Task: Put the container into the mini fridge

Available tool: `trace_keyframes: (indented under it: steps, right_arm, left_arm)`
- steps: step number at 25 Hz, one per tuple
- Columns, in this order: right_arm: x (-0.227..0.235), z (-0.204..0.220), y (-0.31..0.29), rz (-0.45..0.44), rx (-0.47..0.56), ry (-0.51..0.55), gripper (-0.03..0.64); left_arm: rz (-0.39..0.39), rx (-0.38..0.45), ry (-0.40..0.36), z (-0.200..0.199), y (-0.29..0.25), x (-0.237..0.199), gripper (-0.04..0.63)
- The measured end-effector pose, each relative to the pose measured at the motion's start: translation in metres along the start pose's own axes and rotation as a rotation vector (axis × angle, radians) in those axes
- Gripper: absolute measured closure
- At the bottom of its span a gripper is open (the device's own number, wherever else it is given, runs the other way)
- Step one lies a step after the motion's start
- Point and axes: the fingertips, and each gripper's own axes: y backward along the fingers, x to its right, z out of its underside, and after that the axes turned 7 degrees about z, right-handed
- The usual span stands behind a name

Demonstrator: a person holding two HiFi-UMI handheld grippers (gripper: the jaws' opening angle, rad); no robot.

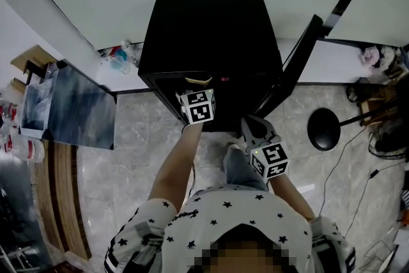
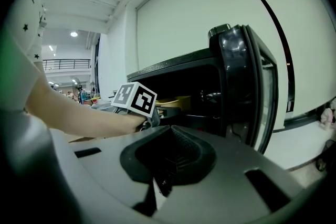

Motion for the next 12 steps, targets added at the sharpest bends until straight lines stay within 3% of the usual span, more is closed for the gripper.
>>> trace_keyframes:
  steps: [12]
  right_arm:
    - [0.001, 0.0, -0.006, -0.01, -0.006, 0.005, 0.624]
  left_arm:
    - [-0.015, -0.028, -0.02, 0.004, -0.023, -0.005, 0.069]
